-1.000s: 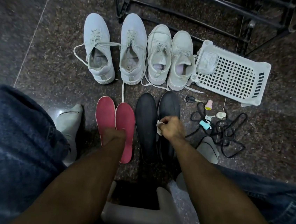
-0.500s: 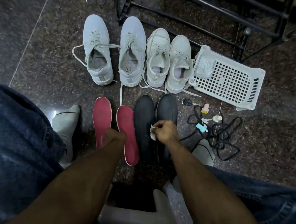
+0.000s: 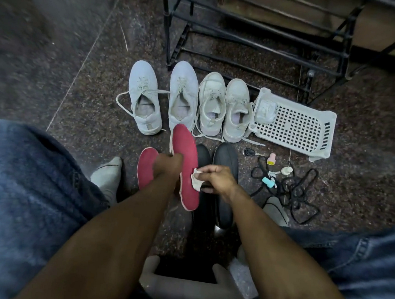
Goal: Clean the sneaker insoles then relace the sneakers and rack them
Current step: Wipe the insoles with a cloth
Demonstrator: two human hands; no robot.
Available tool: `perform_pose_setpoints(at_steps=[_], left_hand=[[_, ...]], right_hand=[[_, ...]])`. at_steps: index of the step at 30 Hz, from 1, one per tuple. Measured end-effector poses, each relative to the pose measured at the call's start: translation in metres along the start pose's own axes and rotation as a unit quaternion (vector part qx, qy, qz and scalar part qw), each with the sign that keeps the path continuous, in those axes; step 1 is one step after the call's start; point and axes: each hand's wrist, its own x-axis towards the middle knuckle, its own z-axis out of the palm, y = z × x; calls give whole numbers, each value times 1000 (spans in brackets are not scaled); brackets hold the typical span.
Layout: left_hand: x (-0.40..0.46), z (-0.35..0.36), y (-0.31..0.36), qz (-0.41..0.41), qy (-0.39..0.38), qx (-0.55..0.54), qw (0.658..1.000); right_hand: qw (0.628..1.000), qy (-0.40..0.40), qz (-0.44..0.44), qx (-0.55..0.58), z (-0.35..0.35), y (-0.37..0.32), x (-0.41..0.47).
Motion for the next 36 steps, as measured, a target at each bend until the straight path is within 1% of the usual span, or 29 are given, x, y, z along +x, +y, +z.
perform_pose_setpoints(at_steps=[2,5,6,8,9,10,12,14,17,19,20,21,22,24,26,27,28,29,30,31,32,33,34,36], left_hand=[[-8,-3,13,-10,-67,-106,992],[-23,-10,24,6,-181,-204,962],[-28,-11,26,6,-227,-230,946],[-41,-12,30,-15,-339,-289,895],[-45,-11,31,-24,-378,-312,872],[-48,-11,33,-27,-400,-328,855],[-50,-10,37,-26,-413,-346,842],[-52,-9,42,-19,-425,-342,838],[-64,-9,55,-7,-430,-345,834],[-73,-9,59,1,-428,-363,828],[-75,-7,60,6,-428,-373,824],[-77,-5,60,11,-429,-382,818],[-80,-3,61,16,-435,-386,813],[-83,-1,63,22,-439,-393,808],[-85,-2,65,25,-441,-399,804],[-84,-3,65,24,-438,-405,802],[-82,-4,65,21,-432,-411,803],[-79,-6,63,15,-426,-416,803],[-77,-7,63,10,-421,-421,803],[-74,-8,63,7,-419,-423,803],[-74,-8,65,6,-417,-422,805],[-75,-8,66,9,-421,-424,802],[-78,-7,68,9,-431,-427,795],[-87,-4,70,3,-455,-426,782]], right_hand=[[999,-7,-15,45,-2,-11,-6],[996,9,-53,65,-8,-30,-20],[995,10,-64,71,-10,-37,-25],[993,13,-85,75,-12,-50,-35],[993,18,-95,66,-12,-55,-39],[993,26,-108,50,-13,-61,-44],[987,50,-153,4,-15,-69,-52],[966,98,-222,-93,-17,-73,-56],[918,139,-283,-241,-16,-75,-61],[867,159,-306,-360,-17,-82,-66],[843,171,-313,-403,-18,-87,-69],[828,186,-317,-424,-19,-92,-73],[821,203,-318,-428,-20,-96,-75],[826,238,-311,-406,-19,-99,-75],[849,268,-290,-351,-12,-97,-75],[869,262,-278,-314,-10,-95,-75],[891,232,-270,-283,-9,-92,-77],[910,180,-260,-267,-9,-88,-81],[923,121,-251,-267,-9,-84,-85],[922,79,-244,-289,-8,-80,-91],[913,65,-246,-320,-8,-78,-97],[897,74,-259,-350,-8,-80,-102],[877,102,-281,-377,-9,-85,-105],[823,193,-328,-422,-10,-100,-103]])
